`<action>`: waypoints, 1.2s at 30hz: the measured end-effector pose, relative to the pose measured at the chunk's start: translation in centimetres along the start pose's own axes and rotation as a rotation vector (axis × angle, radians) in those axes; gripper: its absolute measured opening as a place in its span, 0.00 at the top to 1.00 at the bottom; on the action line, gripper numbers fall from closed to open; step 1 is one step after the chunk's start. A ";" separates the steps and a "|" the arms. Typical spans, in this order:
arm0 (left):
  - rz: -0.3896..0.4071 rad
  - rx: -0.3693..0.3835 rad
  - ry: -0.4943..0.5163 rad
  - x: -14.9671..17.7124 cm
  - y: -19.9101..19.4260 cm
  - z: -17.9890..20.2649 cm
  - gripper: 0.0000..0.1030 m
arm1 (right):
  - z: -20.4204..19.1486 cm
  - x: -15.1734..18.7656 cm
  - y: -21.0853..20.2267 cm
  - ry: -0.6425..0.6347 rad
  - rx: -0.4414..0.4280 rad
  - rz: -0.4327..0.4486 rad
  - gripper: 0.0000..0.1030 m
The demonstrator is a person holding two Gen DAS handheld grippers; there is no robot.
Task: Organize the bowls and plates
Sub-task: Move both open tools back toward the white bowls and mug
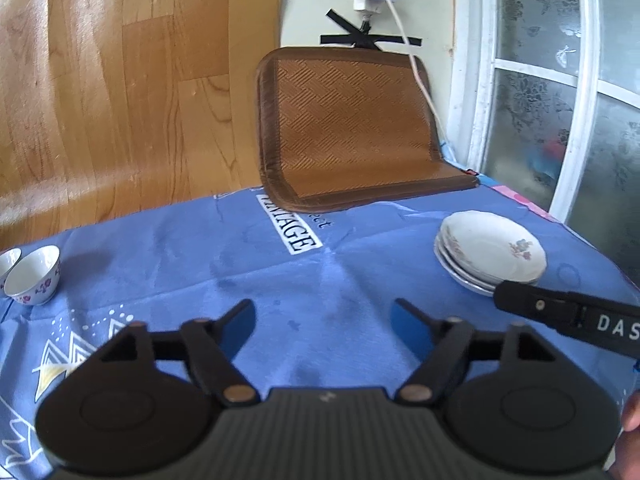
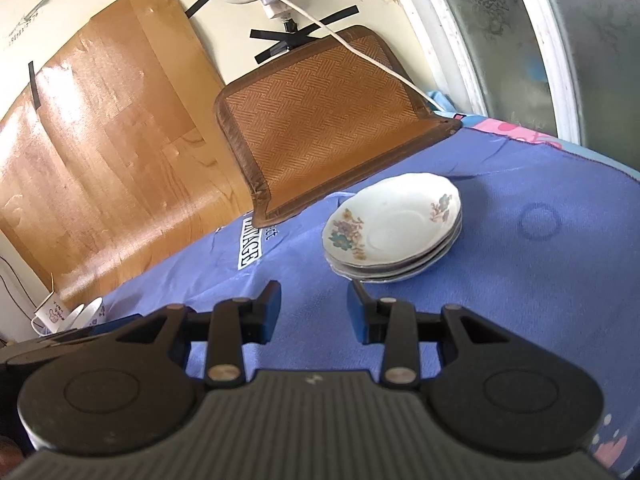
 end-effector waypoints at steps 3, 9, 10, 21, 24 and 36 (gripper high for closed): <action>0.003 0.003 0.013 0.1 -0.3 0.2 0.22 | -0.1 0.1 -0.1 -0.001 0.001 0.000 0.61; 0.000 0.000 0.010 0.3 -0.4 -0.1 0.21 | -0.4 0.1 -0.1 -0.010 -0.003 0.002 0.61; 0.001 -0.003 0.012 0.3 -0.4 -0.2 0.20 | -0.5 0.1 -0.1 -0.011 -0.005 0.001 0.61; 0.003 -0.099 -0.031 1.1 -1.3 -5.2 0.19 | -4.2 1.2 1.5 -0.067 -0.061 -0.052 0.61; 0.017 -0.134 -0.045 1.2 -1.8 -6.9 0.19 | -5.6 1.4 2.0 -0.093 -0.078 -0.063 0.61; 0.036 -0.282 -0.137 2.5 -3.9 -15.2 0.18 | -12.2 3.0 4.2 -0.203 -0.175 -0.118 0.61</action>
Point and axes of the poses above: each gripper's, at about its wrist camera, not at the fingertips, and y roughly the way its jaws point, z to its right, x to its underside, the point moved 6 cm from there along y, roughly the way its jaws point, and after that the axes turned 9 degrees about -y, right-handed, at the moved point
